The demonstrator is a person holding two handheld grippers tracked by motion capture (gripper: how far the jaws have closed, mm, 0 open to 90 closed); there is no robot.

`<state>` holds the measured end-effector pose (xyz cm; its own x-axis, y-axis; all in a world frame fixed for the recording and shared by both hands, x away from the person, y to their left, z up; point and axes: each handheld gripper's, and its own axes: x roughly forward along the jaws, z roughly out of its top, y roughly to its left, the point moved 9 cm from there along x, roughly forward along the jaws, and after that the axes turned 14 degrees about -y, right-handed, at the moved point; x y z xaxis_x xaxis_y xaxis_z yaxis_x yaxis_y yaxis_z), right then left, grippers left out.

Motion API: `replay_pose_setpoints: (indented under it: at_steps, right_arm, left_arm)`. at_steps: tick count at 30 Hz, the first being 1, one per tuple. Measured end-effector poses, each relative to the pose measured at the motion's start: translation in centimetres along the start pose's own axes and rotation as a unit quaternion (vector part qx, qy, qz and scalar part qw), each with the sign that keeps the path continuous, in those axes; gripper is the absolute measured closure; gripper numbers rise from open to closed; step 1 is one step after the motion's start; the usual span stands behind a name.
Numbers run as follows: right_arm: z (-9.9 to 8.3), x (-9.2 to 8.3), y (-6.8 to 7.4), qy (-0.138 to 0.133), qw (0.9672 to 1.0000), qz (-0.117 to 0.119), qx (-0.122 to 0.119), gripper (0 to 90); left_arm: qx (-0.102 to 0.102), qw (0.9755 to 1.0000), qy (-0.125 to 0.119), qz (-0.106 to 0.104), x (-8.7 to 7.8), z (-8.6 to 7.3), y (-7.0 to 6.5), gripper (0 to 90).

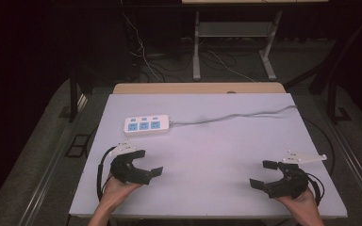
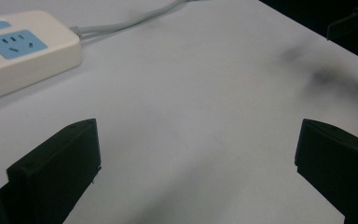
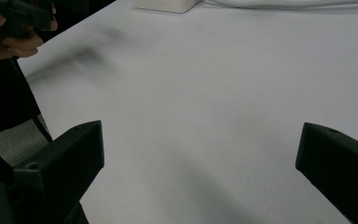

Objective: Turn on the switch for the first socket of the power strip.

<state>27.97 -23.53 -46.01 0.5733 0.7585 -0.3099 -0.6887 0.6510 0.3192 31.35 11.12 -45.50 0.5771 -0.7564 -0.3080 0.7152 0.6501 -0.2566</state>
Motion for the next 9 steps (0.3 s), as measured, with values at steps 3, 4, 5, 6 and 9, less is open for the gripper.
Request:
replay_pose_setpoints:
  at_steps: [3,4,5,6,9]
  right_arm:
    - [0.0,0.0,0.0,0.001,1.0000,0.000,0.002,0.6]
    - [0.0,0.0,0.0,0.001,1.0000,0.000,0.002,0.6]
    - [0.0,0.0,0.0,0.001,1.0000,0.000,0.003,0.6]
    - [-0.1,0.0,0.0,0.001,1.0000,0.000,0.003,0.6]
    - [-0.1,0.0,0.0,0.002,1.0000,-0.001,0.003,0.6]
  left_arm:
    - [0.002,1.0000,0.001,0.002,-0.2,-0.6,-0.4,0.0]
    - [0.002,1.0000,0.001,0.002,-0.3,-0.8,-0.5,0.0]
    - [0.001,1.0000,-0.001,0.003,-0.4,-1.0,-0.6,0.0]
    - [-0.001,1.0000,-0.006,0.002,-0.4,-1.1,-0.7,0.0]
    - [-0.002,1.0000,-0.008,0.006,-0.4,-1.6,-0.7,0.0]
